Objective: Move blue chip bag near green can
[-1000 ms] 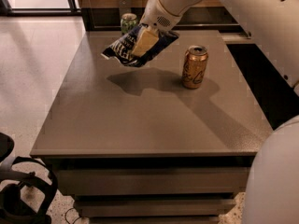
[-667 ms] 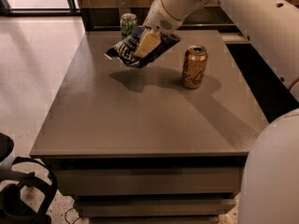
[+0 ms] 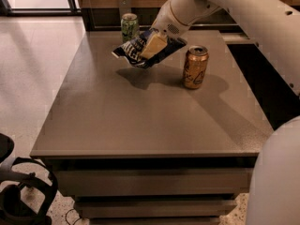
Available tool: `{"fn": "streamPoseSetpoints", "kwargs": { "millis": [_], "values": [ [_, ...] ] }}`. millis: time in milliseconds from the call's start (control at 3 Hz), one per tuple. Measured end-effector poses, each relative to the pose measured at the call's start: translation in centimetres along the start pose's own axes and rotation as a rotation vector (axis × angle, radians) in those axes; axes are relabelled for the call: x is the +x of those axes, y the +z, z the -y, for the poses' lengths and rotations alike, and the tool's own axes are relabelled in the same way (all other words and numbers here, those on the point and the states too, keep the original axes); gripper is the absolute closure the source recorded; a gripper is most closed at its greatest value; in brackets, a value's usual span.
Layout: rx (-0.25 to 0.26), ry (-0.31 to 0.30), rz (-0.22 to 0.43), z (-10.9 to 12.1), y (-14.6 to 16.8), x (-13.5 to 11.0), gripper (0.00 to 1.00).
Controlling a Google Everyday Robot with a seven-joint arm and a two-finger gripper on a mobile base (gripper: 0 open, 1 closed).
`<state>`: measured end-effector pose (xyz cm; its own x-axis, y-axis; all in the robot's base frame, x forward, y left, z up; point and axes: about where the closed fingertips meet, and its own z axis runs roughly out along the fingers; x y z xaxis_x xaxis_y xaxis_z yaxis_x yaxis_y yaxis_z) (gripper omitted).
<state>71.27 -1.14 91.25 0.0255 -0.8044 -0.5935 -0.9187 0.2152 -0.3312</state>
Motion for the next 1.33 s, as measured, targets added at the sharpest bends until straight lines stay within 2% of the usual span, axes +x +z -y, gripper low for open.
{"fn": "streamPoseSetpoints", "kwargs": {
  "millis": [333,667,1333],
  "values": [
    [0.029,0.007,-0.036,0.6,0.5,0.5,1.00],
    [0.055,0.005,-0.058,2.7,1.3,2.2,1.00],
    [0.128,-0.004,-0.023,7.7,1.3,4.4,1.00]
  ]
}}
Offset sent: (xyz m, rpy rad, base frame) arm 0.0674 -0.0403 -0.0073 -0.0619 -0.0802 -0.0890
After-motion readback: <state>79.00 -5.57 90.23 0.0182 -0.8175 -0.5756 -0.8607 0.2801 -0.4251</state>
